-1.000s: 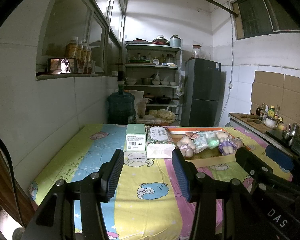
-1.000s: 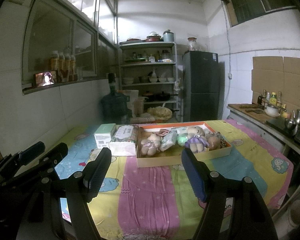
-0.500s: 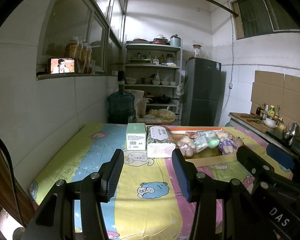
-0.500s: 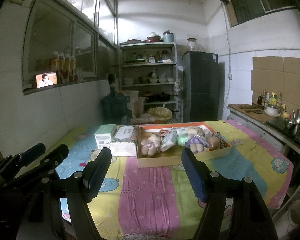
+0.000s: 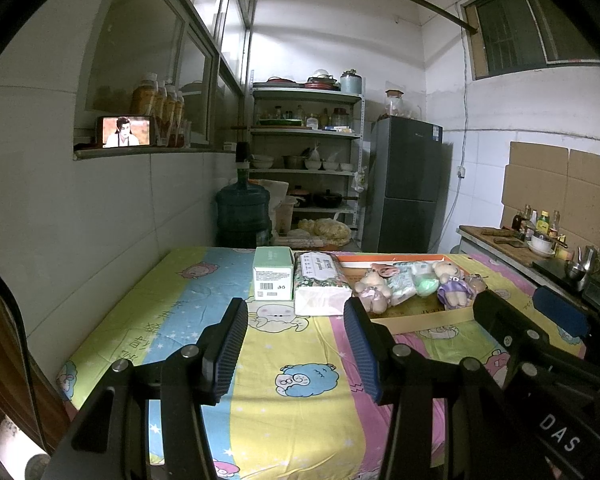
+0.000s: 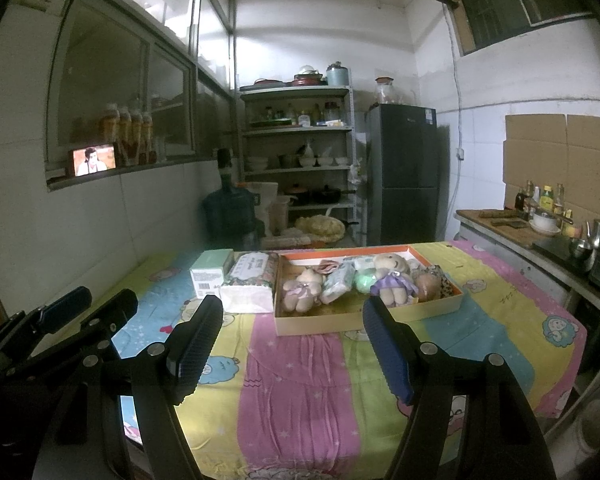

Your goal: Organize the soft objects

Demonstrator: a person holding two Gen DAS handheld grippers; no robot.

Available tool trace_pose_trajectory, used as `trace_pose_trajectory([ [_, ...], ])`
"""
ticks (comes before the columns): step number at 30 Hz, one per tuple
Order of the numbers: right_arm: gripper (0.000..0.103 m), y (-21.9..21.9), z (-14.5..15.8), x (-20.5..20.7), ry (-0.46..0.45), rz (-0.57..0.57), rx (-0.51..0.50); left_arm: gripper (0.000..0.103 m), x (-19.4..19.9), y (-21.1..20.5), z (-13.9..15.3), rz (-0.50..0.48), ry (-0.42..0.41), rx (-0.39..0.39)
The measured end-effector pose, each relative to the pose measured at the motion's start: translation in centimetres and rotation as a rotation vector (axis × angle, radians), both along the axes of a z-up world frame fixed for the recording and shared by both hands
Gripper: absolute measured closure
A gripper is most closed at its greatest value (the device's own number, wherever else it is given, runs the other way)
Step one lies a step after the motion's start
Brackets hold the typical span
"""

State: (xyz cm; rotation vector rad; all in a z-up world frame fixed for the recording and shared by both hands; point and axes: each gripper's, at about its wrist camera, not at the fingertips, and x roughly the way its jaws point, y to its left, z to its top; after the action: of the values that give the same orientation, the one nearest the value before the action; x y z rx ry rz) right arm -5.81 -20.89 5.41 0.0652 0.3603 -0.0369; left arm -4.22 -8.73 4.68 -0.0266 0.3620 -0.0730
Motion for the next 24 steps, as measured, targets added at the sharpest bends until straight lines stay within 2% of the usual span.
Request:
trace_pose_trajectory([
  [24, 0.028, 0.11, -0.12, -0.04, -0.001, 0.0, -0.001, 0.053, -0.05, -0.13, -0.06, 0.001, 0.0, 0.0],
])
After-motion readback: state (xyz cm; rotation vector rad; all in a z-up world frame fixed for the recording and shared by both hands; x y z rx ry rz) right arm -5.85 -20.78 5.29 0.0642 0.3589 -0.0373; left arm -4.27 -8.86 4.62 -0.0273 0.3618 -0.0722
